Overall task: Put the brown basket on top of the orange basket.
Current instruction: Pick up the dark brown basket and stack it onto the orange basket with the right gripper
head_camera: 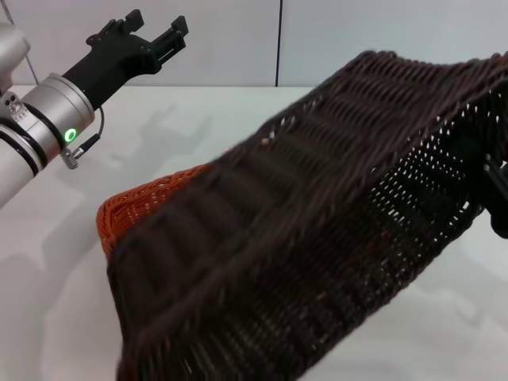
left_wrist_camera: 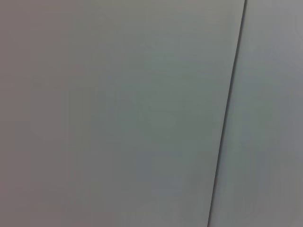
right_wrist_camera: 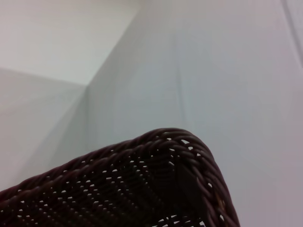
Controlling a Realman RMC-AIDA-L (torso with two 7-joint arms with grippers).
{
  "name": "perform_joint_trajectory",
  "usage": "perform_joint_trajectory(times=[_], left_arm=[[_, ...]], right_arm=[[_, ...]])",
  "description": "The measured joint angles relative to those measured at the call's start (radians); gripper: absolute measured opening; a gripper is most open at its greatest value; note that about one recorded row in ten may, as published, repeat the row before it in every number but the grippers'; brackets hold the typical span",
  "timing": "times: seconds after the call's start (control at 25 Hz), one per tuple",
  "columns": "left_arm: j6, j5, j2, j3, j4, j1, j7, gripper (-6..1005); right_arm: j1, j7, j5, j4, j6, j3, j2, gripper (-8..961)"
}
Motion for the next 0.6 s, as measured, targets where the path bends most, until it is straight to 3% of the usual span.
perform_joint_trajectory(times=[0.24,0.6], left_arm=[[-0.009,0.005,0.001,0.001,-0.003,-0.015,0.005,813],[-0.016,0.011,0.001,0.006,0.001,-0.029,0.006,813]], right_arm=[[-0.011,-0.052,0.055,0.168,0.037,0.035,0.003,147],[-0.024,-0.041,0.058,0.269,0.087,0.049,0.005,148]])
